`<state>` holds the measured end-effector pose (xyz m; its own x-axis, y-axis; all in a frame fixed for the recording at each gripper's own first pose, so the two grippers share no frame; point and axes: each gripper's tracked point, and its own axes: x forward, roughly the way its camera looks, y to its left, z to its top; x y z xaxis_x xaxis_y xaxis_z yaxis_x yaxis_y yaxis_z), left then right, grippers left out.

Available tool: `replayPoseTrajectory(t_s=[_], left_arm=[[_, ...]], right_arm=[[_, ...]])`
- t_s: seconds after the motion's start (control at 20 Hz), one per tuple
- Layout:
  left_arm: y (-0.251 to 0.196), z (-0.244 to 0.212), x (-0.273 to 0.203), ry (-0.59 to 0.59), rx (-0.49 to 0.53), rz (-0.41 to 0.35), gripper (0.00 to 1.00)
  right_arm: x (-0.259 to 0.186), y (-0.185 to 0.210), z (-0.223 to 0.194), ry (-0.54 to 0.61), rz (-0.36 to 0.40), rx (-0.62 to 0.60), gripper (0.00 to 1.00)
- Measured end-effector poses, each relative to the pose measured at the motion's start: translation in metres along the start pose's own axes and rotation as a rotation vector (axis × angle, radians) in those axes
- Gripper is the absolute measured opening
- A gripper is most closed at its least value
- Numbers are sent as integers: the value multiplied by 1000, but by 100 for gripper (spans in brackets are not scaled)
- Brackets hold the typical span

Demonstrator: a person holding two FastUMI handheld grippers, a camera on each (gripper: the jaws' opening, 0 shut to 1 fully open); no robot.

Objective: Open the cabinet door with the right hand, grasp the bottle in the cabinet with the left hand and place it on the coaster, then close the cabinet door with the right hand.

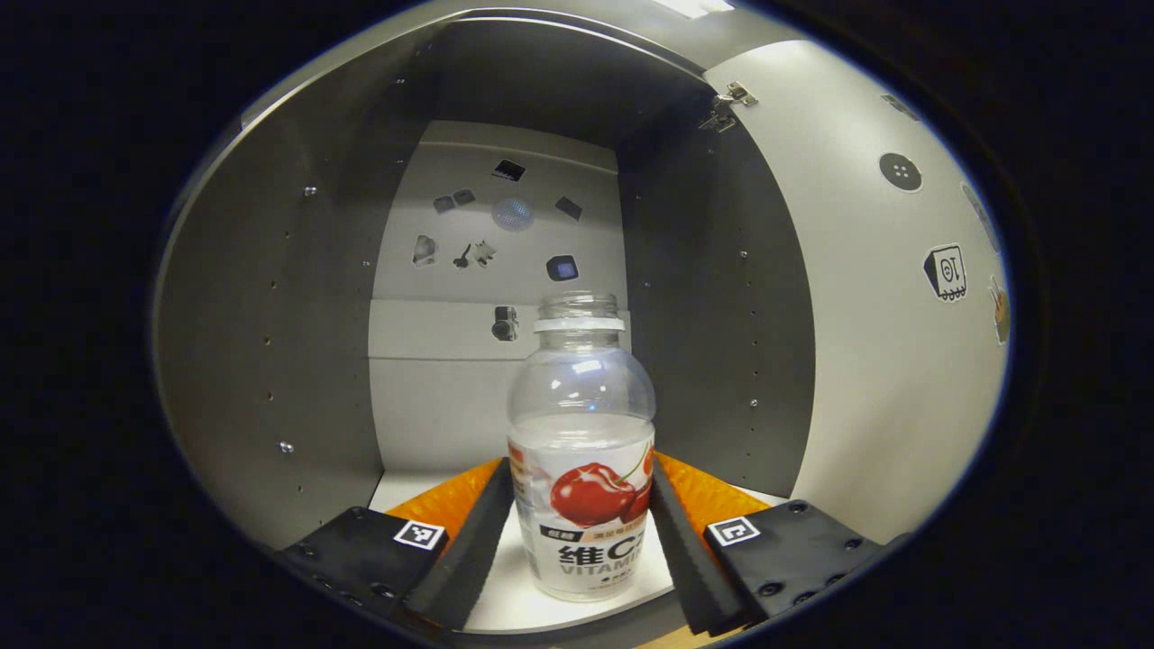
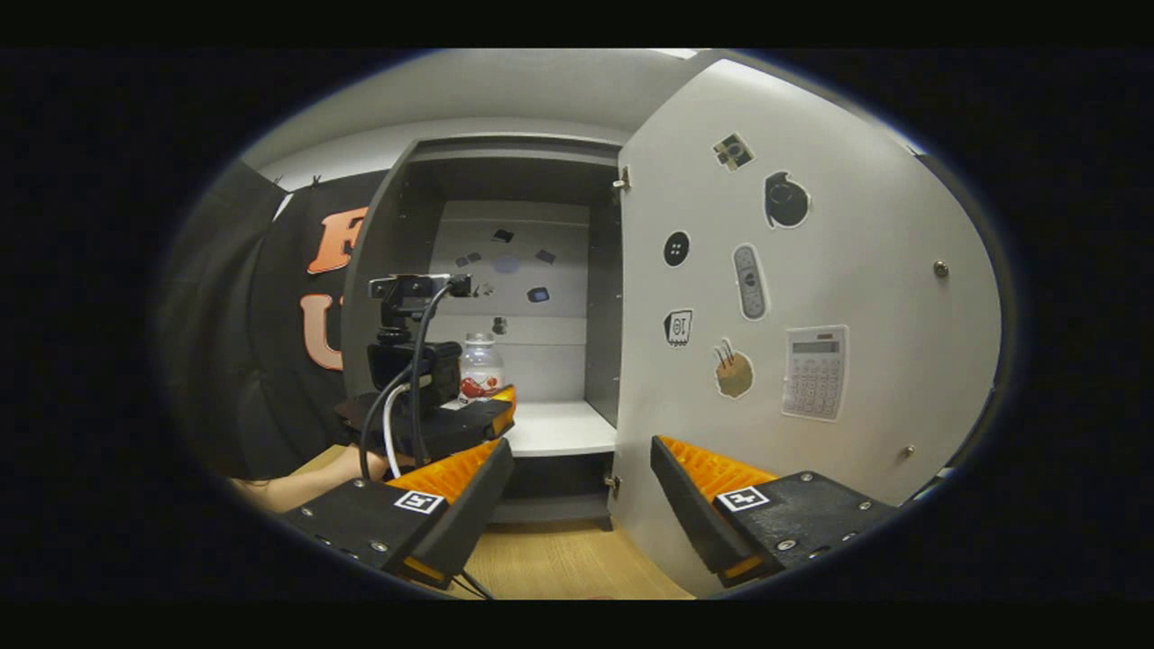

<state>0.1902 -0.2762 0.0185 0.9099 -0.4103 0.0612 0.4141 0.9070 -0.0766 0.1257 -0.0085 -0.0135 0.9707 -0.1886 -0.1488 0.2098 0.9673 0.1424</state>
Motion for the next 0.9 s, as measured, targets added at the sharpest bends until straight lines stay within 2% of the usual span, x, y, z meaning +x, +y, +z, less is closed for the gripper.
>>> replayPoseTrajectory(t_s=[0.05, 0.35, 0.5, 0.55, 0.7, 0.75, 0.9], left_arm=[[-1, 0, -1, 1, 0, 0, 87], [5, 6, -18, 0, 18, 35, 83], [7, 17, -44, -35, 22, 66, 81], [7, 21, -54, -46, 27, 76, 81], [5, 27, -92, -68, 23, 108, 80], [4, 26, -107, -72, 19, 120, 80], [1, 10, -157, -52, 24, 165, 81]], right_arm=[[1, -1, 1, -2, 2, -2, 94], [-2, -6, 6, -17, 42, -30, 94], [-22, -3, 7, -28, 79, -38, 97], [-35, -1, 8, -30, 93, -39, 94], [-56, -2, 8, -43, 140, -43, 94], [-65, -1, 9, -47, 157, -45, 97], [-89, 0, 3, -46, 221, -46, 94]])
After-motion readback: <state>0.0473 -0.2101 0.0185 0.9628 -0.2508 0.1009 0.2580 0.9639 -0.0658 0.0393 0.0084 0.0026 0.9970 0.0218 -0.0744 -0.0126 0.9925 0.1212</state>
